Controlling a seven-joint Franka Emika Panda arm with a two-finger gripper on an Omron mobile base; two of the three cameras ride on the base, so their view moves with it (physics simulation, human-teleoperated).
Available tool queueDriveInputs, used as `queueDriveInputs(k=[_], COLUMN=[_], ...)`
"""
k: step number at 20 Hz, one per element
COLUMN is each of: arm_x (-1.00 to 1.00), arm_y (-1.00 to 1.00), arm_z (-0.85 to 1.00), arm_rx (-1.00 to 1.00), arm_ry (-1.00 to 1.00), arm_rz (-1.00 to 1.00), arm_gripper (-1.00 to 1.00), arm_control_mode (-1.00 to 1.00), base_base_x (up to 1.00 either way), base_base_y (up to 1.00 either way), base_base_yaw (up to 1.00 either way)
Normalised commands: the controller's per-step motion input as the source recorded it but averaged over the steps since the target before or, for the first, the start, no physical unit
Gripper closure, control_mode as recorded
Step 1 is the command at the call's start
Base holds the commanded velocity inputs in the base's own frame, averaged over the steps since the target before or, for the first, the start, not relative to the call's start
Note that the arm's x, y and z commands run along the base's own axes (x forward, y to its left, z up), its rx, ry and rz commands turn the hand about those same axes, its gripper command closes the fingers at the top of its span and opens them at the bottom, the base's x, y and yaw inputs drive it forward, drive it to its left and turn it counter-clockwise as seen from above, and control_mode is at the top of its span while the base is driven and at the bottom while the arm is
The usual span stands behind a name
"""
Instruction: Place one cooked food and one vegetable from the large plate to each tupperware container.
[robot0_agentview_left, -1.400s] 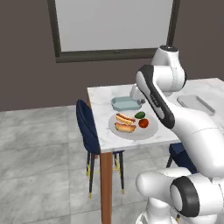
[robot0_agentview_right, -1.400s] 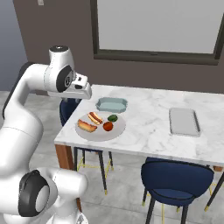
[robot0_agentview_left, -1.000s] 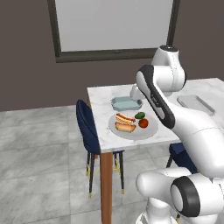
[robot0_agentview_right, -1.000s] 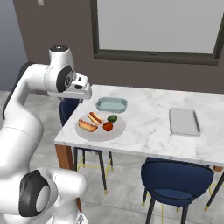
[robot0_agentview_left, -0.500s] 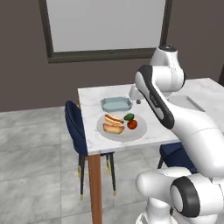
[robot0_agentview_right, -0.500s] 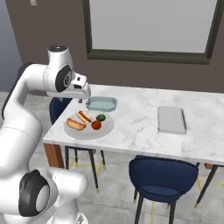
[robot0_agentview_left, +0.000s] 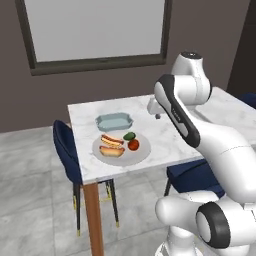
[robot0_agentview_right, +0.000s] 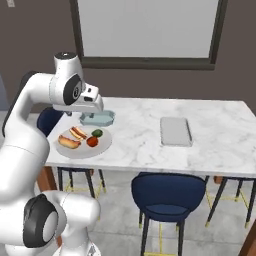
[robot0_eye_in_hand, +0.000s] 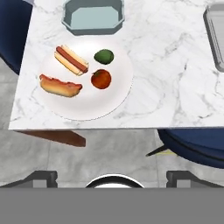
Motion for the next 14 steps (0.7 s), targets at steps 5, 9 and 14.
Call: queueDriveInputs(k=[5,9,14], arm_x=[0.0,0.0,0.0], arm_y=[0.0,0.0,0.0], arm_z=[0.0,0.0,0.0], arm_rx=[0.0,0.0,0.0], arm_ry=[0.0,0.0,0.0], arm_rz=[0.0,0.0,0.0], arm_gripper=[-1.0,-1.0,-1.0], arm_control_mode=[1.0,1.0,1.0], base_base_x=[0.36,0.42,0.41], base_base_y=[0.16,0.03,0.0], base_base_yaw=[-0.08,-0.02,-0.01])
